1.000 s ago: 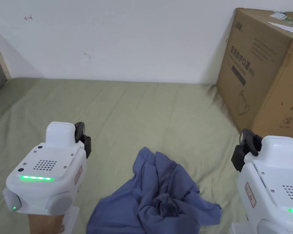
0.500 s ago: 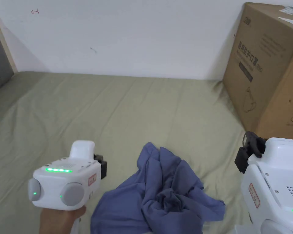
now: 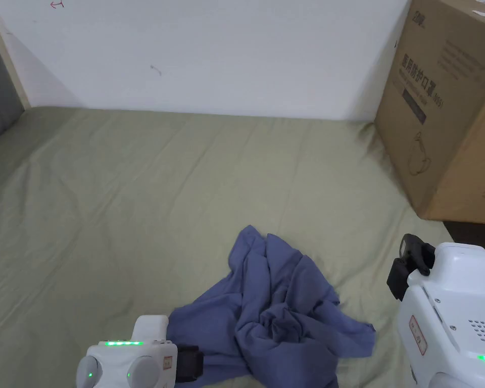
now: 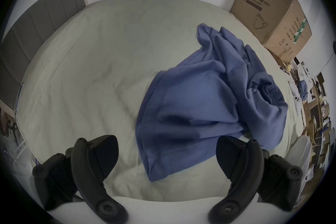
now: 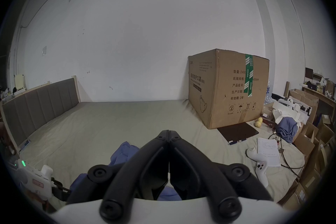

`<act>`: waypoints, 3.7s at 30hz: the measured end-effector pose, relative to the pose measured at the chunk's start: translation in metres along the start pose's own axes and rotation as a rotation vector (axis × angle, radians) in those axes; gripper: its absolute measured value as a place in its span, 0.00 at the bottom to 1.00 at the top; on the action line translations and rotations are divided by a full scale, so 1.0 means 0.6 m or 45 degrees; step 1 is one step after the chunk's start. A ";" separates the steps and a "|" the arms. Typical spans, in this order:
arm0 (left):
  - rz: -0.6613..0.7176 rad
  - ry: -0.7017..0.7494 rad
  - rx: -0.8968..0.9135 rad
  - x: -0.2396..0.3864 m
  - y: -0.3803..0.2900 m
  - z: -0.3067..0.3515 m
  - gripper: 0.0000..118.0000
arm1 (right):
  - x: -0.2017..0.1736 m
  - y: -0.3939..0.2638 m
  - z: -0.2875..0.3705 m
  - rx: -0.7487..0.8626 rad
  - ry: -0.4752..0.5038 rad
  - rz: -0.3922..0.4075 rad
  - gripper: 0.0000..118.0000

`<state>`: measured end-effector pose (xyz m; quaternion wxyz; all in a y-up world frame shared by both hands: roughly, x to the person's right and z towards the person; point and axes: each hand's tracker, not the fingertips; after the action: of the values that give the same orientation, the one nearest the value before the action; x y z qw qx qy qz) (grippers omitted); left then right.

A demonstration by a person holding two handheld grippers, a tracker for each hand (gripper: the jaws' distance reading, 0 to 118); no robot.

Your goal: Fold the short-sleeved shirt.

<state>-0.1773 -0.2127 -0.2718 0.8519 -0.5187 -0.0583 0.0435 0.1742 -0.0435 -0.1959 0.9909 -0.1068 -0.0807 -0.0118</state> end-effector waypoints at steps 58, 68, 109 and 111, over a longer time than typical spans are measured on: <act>-0.083 0.115 0.807 -0.108 0.445 0.290 0.03 | 0.048 0.225 -0.253 -0.238 0.163 0.050 0.06; -0.095 0.243 0.968 -0.116 0.667 0.384 0.03 | 0.002 0.396 -0.350 -0.028 0.131 0.073 0.06; -0.069 0.309 0.282 -0.271 0.189 0.060 0.03 | 0.034 -0.111 -0.202 -0.493 0.085 -0.167 0.06; -0.046 0.313 0.225 -0.276 0.150 0.062 0.03 | 0.044 -0.139 -0.176 -0.521 0.074 -0.178 0.06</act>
<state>-0.3479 -0.1611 -0.3441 0.8956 -0.4419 0.0412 -0.0310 0.2136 -0.1475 -0.2759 0.9473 -0.2995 -0.0551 -0.0997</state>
